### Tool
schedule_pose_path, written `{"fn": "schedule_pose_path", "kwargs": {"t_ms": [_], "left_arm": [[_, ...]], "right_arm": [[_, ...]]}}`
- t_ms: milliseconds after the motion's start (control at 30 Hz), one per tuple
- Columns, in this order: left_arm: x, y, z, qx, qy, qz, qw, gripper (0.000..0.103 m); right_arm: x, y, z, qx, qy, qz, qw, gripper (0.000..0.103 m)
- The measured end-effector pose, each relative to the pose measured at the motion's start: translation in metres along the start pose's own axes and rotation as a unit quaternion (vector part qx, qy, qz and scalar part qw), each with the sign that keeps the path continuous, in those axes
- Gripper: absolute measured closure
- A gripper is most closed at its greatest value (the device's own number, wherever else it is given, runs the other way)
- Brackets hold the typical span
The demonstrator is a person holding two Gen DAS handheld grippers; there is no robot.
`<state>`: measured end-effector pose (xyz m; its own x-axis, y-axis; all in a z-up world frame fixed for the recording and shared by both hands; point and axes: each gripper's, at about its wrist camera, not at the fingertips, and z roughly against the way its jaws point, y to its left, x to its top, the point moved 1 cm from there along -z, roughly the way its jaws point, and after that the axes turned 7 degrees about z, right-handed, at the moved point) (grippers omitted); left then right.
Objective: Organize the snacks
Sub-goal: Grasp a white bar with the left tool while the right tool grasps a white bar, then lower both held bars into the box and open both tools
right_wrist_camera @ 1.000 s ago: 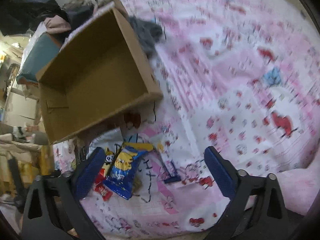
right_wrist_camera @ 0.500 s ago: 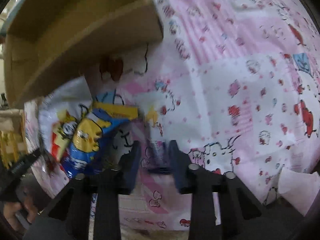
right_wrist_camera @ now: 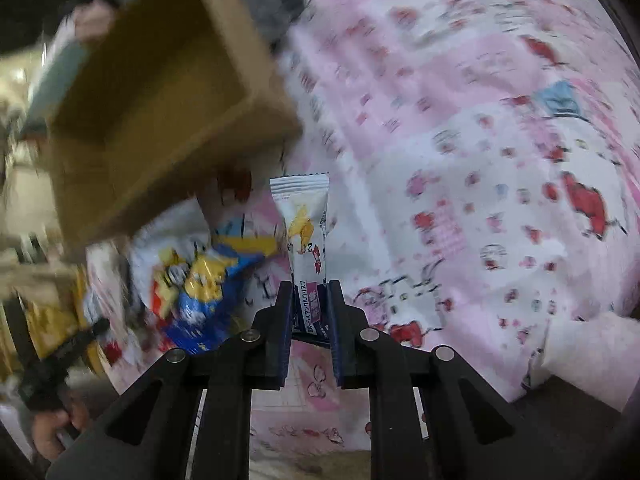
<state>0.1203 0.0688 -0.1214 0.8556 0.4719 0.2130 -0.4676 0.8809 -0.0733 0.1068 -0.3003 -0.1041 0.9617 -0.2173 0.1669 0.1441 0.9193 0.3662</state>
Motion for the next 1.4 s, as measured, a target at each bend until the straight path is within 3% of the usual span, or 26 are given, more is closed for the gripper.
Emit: {"fn": "schedule_pose_path", "kwargs": {"t_ms": [133, 233, 433, 633, 833, 1033, 1300, 1400], "left_arm": [[0.015, -0.010, 0.044, -0.035, -0.058, -0.001, 0.9977, 0.076], [0.027, -0.030, 0.070, -0.050, -0.096, -0.029, 0.9937, 0.076], [0.051, -0.064, 0.092, -0.071, -0.125, -0.080, 0.9864, 0.076], [0.063, -0.105, 0.074, -0.089, -0.125, -0.119, 0.9810, 0.076], [0.059, -0.136, 0.048, -0.091, -0.133, -0.169, 0.9723, 0.076], [0.051, -0.146, 0.031, -0.092, -0.135, -0.197, 0.9666, 0.076], [0.045, -0.148, 0.023, -0.086, -0.132, -0.206, 0.9659, 0.076], [0.045, -0.149, 0.024, -0.086, -0.134, -0.206, 0.9657, 0.075]], "right_arm": [[0.002, -0.019, 0.042, 0.002, -0.081, -0.044, 0.996, 0.086], [0.013, -0.023, 0.062, 0.010, -0.125, -0.049, 0.991, 0.086], [0.039, 0.017, 0.075, 0.052, -0.179, 0.007, 0.982, 0.086], [0.069, 0.064, 0.057, 0.071, -0.174, 0.076, 0.979, 0.086], [0.084, 0.077, 0.024, 0.079, -0.150, 0.116, 0.979, 0.086], [0.088, 0.082, -0.008, 0.076, -0.123, 0.122, 0.982, 0.086], [0.083, 0.091, -0.027, 0.070, -0.098, 0.136, 0.983, 0.086], [0.082, 0.094, -0.027, 0.048, -0.101, 0.143, 0.983, 0.086]]}}
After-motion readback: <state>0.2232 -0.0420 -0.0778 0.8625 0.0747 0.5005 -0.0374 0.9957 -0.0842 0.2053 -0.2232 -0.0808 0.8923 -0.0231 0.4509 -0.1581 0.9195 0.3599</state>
